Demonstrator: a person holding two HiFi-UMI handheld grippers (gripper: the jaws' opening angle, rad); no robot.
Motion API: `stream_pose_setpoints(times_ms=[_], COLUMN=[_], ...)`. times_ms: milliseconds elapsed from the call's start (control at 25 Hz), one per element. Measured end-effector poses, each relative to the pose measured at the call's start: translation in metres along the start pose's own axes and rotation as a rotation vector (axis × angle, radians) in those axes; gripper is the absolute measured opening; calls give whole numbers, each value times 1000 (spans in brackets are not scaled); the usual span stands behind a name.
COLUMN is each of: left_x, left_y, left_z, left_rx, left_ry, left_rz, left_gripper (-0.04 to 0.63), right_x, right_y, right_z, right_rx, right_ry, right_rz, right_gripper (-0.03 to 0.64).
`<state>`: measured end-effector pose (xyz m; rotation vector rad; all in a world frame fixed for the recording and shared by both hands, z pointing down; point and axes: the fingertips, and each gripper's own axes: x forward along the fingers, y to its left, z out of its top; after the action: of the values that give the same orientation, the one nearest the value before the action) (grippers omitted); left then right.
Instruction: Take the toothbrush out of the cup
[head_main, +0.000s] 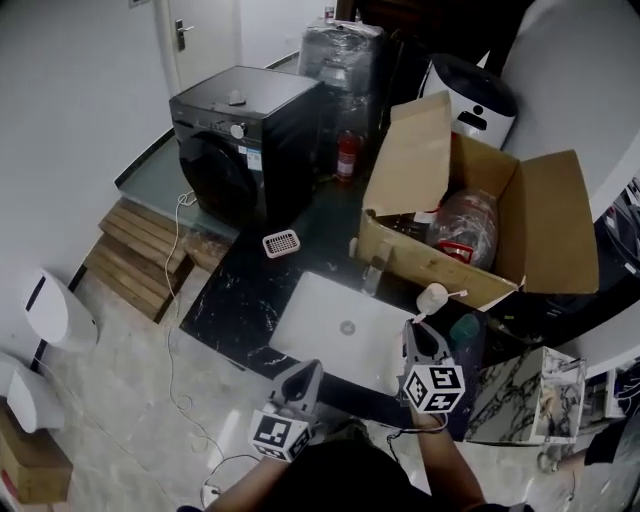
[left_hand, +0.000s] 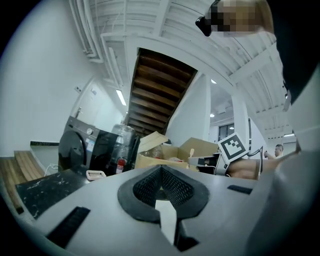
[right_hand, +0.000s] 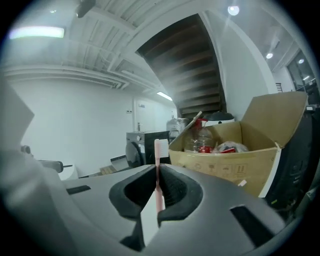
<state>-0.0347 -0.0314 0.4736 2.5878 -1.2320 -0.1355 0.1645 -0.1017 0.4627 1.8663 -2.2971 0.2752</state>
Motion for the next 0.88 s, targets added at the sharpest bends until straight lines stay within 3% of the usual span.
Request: stream_pose_setpoints(times_ms=[240, 520, 720, 880], left_x=[-74, -139, -167, -191], left_y=[52, 114, 144, 169], left_z=[18, 24, 24, 25], left_rx=[53, -25, -19, -47], left_ry=[-60, -116, -131, -137], left_rz=[78, 228, 296, 406], left_gripper=[25, 24, 24, 24], right_x=[28, 63, 94, 119], right_y=[118, 236, 289, 312], right_z=[-13, -40, -57, -78], right_rx=[-37, -62, -97, -122], right_ry=[25, 78, 112, 170], right_rz=[145, 322, 412, 445], right_gripper=[31, 31, 31, 32])
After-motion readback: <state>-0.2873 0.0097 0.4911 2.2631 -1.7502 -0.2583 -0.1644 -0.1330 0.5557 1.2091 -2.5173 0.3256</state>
